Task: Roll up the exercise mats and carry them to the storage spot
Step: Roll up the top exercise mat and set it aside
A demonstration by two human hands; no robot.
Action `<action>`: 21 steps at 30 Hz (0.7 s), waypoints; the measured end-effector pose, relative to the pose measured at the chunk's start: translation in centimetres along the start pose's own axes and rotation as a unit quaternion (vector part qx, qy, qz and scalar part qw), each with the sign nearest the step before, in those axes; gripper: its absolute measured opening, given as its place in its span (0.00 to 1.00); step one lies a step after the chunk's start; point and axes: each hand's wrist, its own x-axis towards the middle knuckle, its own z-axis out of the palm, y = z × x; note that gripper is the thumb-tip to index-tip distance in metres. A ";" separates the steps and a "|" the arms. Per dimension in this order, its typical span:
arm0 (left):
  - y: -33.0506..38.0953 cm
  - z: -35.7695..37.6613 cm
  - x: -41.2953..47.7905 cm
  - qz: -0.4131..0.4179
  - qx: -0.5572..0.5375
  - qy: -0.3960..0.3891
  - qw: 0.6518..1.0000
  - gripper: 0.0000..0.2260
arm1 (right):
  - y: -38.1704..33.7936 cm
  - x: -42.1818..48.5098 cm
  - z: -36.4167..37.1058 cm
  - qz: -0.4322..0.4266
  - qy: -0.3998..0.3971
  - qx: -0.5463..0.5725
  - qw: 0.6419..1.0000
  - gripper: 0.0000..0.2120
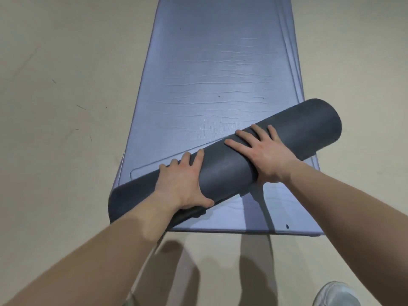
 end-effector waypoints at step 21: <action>20.1 2.0 1.2 -0.011 -0.314 0.042 0.948 0.41 | 2.9 -12.7 7.1 0.415 0.010 0.669 0.616 0.52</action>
